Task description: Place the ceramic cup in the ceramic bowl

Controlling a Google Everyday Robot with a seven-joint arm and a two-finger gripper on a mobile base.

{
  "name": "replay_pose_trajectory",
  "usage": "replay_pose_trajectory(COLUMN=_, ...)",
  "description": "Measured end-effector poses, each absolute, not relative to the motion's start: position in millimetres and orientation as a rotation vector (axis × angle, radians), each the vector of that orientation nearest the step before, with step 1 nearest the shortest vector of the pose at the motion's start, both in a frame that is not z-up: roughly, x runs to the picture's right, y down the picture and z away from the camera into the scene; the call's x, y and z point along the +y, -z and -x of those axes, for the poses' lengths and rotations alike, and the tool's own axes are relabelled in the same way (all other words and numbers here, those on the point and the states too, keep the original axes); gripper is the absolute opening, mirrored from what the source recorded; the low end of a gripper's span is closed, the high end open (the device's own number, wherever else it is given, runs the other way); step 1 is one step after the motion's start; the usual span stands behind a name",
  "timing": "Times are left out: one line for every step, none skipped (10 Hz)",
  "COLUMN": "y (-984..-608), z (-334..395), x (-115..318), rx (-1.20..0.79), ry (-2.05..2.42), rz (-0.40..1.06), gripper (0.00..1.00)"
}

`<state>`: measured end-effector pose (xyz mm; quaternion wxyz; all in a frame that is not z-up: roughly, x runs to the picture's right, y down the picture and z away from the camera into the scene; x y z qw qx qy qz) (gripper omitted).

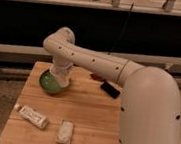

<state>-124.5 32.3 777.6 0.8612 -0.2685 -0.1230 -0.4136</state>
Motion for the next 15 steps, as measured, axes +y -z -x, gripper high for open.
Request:
replay_pose_trajectory(y=-780, z=127, x=31, rx=-0.258, ry=0.875, rz=0.561, gripper=0.0)
replay_pose_trajectory(y=-784, z=129, x=29, rx=-0.257, ry=0.881, rz=0.558, gripper=0.0)
replay_pose_trajectory(y=-786, z=130, x=30, rx=-0.257, ry=0.885, rz=0.559, gripper=0.0)
replay_pose_trajectory(y=-789, z=132, x=30, rx=-0.255, ry=0.89, rz=0.557, gripper=0.0)
replay_pose_trajectory(y=-792, z=135, x=31, rx=-0.257, ry=0.896, rz=0.556, gripper=0.0)
replay_pose_trajectory(y=-795, z=138, x=32, rx=-0.259, ry=0.902, rz=0.553, gripper=0.0)
replay_pose_trajectory(y=-798, z=138, x=32, rx=-0.258, ry=0.904, rz=0.551, gripper=0.0)
replay_pose_trajectory(y=-801, z=137, x=32, rx=-0.257, ry=0.906, rz=0.551, gripper=0.0)
replay_pose_trajectory(y=-803, z=139, x=32, rx=-0.258, ry=0.912, rz=0.549, gripper=0.0)
replay_pose_trajectory(y=-804, z=141, x=32, rx=-0.258, ry=0.917, rz=0.548, gripper=0.0)
replay_pose_trajectory(y=-806, z=142, x=32, rx=-0.259, ry=0.92, rz=0.545, gripper=0.0)
replay_pose_trajectory(y=-808, z=141, x=32, rx=-0.255, ry=0.923, rz=0.543, gripper=0.0)
replay_pose_trajectory(y=-810, z=140, x=31, rx=-0.251, ry=0.926, rz=0.541, gripper=0.0)
replay_pose_trajectory(y=-811, z=141, x=31, rx=-0.251, ry=0.929, rz=0.539, gripper=0.0)
replay_pose_trajectory(y=-811, z=143, x=31, rx=-0.25, ry=0.933, rz=0.537, gripper=0.0)
